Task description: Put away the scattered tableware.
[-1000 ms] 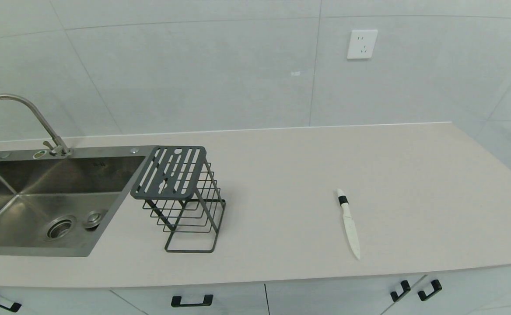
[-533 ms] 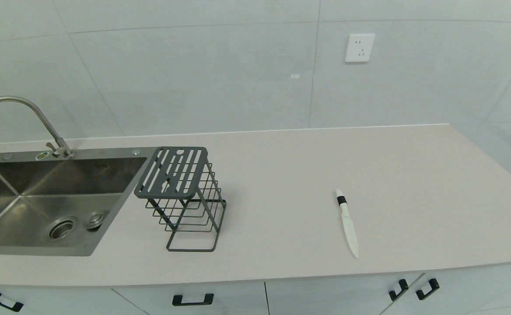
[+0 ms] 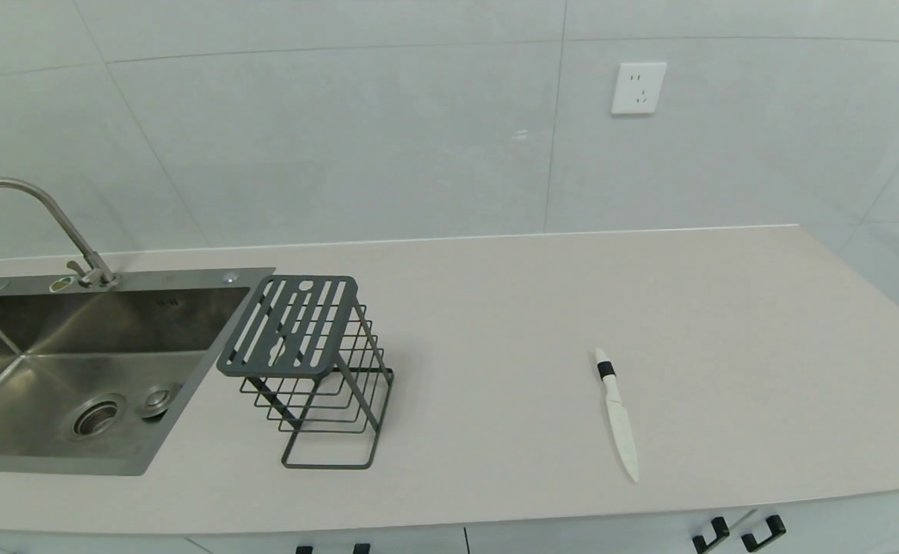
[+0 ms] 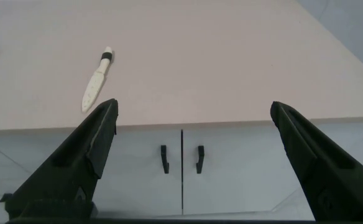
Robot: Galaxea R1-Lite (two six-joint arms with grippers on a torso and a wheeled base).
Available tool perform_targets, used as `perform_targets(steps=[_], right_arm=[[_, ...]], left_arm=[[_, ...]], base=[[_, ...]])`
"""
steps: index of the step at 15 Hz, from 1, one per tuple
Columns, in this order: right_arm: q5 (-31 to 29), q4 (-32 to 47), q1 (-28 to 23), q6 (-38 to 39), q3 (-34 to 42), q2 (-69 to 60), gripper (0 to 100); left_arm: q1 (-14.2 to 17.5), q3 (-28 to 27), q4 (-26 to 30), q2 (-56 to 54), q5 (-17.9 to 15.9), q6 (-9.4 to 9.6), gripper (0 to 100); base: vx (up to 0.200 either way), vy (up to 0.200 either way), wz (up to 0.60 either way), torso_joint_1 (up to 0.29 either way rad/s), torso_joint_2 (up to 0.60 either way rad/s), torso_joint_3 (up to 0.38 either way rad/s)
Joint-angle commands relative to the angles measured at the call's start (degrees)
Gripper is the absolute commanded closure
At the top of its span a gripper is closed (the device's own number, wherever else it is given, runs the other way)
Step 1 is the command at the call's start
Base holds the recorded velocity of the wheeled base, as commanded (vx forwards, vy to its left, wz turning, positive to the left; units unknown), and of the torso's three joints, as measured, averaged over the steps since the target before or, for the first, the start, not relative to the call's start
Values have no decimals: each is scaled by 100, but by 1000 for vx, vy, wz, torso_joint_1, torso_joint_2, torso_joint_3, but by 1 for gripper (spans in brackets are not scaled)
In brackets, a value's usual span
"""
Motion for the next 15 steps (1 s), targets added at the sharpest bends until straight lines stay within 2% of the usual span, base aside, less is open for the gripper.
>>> perform_targets(steps=[1, 14, 15], right_arm=[[1, -1, 0, -4, 0, 7, 0], [1, 8, 0, -22, 0, 7, 0], [1, 8, 0, -22, 0, 7, 0]], left_arm=[[5, 0, 1, 7, 2, -4, 0], [5, 0, 1, 7, 10, -40, 0], [5, 0, 1, 7, 10, -13, 0]], base=[[0, 0, 0, 0, 0, 0], [0, 0, 0, 0, 0, 0], [200, 0, 0, -2, 2, 2]])
